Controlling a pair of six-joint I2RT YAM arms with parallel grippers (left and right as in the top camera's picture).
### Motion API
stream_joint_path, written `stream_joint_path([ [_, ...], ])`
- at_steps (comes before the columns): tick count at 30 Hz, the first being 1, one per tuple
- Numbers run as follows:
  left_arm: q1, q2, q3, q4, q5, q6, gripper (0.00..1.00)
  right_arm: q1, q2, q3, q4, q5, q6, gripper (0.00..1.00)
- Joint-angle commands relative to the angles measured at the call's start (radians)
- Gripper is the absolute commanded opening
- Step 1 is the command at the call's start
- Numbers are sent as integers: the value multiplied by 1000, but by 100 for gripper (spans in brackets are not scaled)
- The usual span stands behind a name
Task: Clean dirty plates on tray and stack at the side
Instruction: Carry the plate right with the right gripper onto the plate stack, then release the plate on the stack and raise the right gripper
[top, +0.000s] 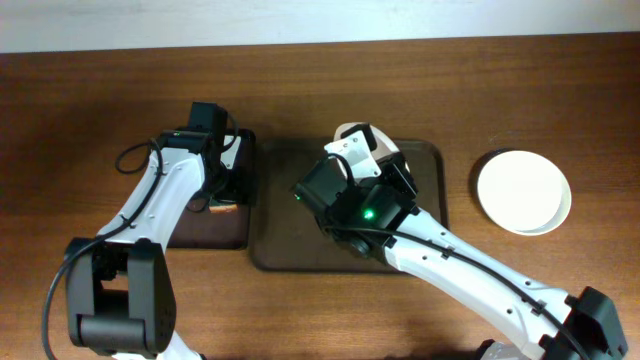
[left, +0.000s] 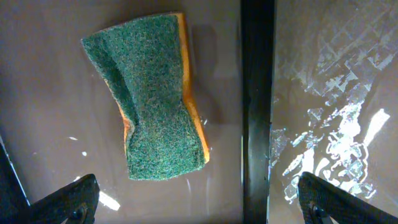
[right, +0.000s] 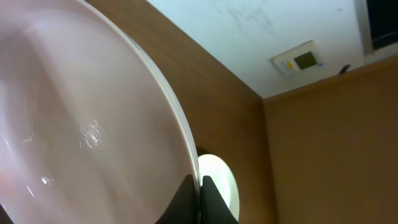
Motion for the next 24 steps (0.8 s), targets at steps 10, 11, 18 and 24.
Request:
stream_joint_path([
  [10,3,-21,20,31,11,5,100,-447,-23,24,26,-638,171,4],
  [11,3,-21,20,42,11,5,100,-531,-23,24,26,-732,171,4],
  [18,3,-21,20,51,11,5,100,-1150,-4,15,18,-1181,173,4],
  [24,3,-21,20,50,11,5,100,-1372,89,13,7,-1184,170,4],
])
